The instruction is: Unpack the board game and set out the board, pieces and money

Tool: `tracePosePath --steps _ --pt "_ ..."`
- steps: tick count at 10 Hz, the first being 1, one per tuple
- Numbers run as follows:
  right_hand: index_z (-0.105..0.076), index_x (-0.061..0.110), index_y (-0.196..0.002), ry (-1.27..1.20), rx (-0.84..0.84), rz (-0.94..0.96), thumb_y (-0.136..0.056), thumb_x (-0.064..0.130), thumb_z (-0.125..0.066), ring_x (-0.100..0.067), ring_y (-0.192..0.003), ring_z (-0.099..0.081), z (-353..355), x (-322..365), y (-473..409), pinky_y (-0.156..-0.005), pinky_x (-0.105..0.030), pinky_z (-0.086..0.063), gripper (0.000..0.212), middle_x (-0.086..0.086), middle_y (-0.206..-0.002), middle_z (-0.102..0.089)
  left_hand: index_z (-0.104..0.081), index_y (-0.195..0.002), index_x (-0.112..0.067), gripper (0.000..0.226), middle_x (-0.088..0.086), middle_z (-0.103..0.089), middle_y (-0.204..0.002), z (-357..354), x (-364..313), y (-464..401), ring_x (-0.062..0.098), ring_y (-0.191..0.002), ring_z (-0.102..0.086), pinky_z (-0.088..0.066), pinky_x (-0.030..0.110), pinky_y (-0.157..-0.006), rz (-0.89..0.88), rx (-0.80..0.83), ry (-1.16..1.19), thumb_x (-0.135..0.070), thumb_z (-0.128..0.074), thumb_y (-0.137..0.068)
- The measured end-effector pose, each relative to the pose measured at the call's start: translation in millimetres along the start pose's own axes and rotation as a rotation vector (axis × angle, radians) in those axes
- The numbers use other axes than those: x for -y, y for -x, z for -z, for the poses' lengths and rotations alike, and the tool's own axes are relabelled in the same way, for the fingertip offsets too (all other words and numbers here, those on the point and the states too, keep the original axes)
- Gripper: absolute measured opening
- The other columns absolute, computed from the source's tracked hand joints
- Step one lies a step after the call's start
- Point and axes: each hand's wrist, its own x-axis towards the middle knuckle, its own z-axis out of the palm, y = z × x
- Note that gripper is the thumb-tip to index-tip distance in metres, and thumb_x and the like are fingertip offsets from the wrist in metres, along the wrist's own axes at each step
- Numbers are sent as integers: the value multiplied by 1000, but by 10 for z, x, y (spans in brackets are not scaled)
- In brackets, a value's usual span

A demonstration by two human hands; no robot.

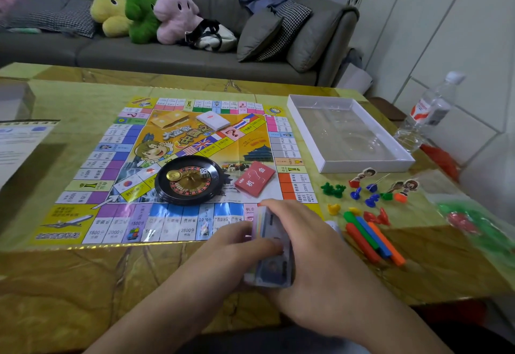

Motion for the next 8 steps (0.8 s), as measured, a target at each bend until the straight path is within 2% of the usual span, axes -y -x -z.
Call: tracePosePath --steps 1,2,3,4,5,6,7,8 --pt "-5 47 -155 6 75 -36 -81 40 -83 5 -138 -27 -27 5 24 -111 -25 -43 107 31 -149 -17 -79 -63 -21 35 5 -79 -78 17 28 -57 31 -85 -73 -57 50 -94 -26 -66 -102 -5 -68 -93" --pt "1 52 -154 -58 62 -115 -79 47 -86 6 -139 -27 7 -29 115 -113 -29 -40 115 33 -152 -13 -79 -90 -12 9 14 -80 -94 46 127 -140 38 -97 -75 -57 57 -96 -10 -136 -137 -10 -71 -94" --pt "-17 47 -153 -1 -77 -292 -92 45 -74 6 -131 -36 60 -176 257 -107 -26 -45 83 30 -145 -28 -78 -104 -10 12 4 -82 -95 115 172 -185 24 -91 -79 -60 52 -93 56 -194 -45 -13 -69 -96" --pt "-33 40 -146 202 -158 -378 -101 39 -58 -3 -123 -43 -25 -327 395 -94 -23 -50 51 19 -134 -37 -76 -103 -6 12 7 -82 -95 144 142 -208 23 -88 -79 -61 49 -90 76 -208 44 -8 -67 -97" --pt "-35 38 -150 338 -129 -354 -103 43 -51 -9 -137 -34 -209 -387 486 -105 -26 -47 50 13 -147 -34 -73 -110 -4 16 10 -81 -99 115 118 -228 25 -91 -79 -62 50 -88 86 -192 89 -8 -67 -96" --pt "-38 39 -149 364 -125 -338 -102 41 -50 -10 -141 -30 -284 -418 560 -104 -25 -46 49 13 -152 -33 -72 -113 -2 18 12 -81 -101 75 123 -237 28 -93 -79 -62 47 -82 99 -162 113 -7 -66 -96" --pt "-47 41 -137 334 -121 -264 -92 46 -59 -11 -136 -41 -347 -458 654 -95 -27 -51 47 16 -144 -40 -70 -115 0 21 14 -80 -102 57 116 -241 29 -94 -79 -63 45 -78 105 -145 144 -7 -67 -95" --pt "-51 38 -122 334 -42 -207 -71 69 -58 -12 -115 -59 -376 -470 761 -72 -28 -60 59 13 -130 -54 -68 -117 1 23 16 -80 -102 43 104 -228 31 -95 -78 -63 45 -78 109 -130 191 -7 -67 -95"
